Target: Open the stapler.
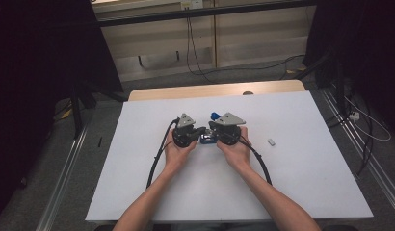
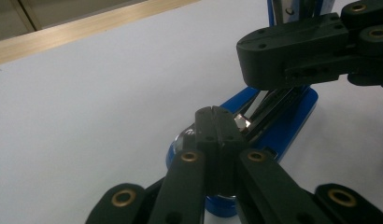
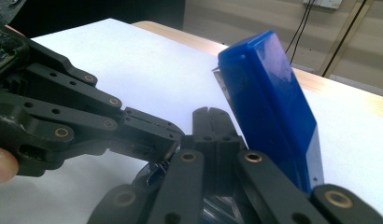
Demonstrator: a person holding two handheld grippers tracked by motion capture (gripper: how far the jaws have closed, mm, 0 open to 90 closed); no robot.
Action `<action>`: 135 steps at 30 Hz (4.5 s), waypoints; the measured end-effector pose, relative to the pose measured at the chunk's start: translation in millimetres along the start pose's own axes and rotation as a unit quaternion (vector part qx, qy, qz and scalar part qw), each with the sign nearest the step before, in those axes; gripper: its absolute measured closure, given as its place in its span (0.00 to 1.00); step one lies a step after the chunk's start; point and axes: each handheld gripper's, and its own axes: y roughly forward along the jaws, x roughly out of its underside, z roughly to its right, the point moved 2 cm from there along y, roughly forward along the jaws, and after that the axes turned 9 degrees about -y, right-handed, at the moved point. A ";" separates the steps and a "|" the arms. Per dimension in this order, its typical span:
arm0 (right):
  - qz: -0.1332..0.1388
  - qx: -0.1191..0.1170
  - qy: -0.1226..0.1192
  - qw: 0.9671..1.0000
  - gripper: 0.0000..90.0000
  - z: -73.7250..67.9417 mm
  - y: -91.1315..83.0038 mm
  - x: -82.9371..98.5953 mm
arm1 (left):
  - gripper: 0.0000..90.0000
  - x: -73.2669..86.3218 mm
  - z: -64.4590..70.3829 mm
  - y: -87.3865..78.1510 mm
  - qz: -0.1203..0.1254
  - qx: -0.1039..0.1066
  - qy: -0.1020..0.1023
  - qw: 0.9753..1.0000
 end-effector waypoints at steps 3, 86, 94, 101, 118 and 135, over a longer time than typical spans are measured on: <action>-0.003 0.002 -0.003 1.000 1.00 0.0 -0.6 -0.6 | 1.00 0.2 -1.0 0.0 0.001 0.003 -0.005 1.000; -0.006 0.070 0.026 0.997 1.00 62.8 -50.5 18.5 | 1.00 3.1 -1.7 0.9 0.012 0.010 -0.011 1.000; -0.021 0.073 0.027 0.997 1.00 69.1 -54.8 30.3 | 1.00 3.3 -1.3 1.6 0.012 0.009 -0.018 1.000; -0.027 0.077 0.035 0.996 1.00 76.3 -60.7 40.2 | 1.00 3.8 -0.6 3.0 0.011 0.009 -0.016 1.000; -0.052 0.059 0.043 0.996 1.00 76.7 -57.4 51.7 | 1.00 3.2 -2.2 2.4 0.010 0.014 -0.040 0.999; -0.039 0.056 0.051 0.996 1.00 79.6 -59.4 52.2 | 1.00 -1.9 -1.3 -1.4 0.021 0.023 -0.038 0.999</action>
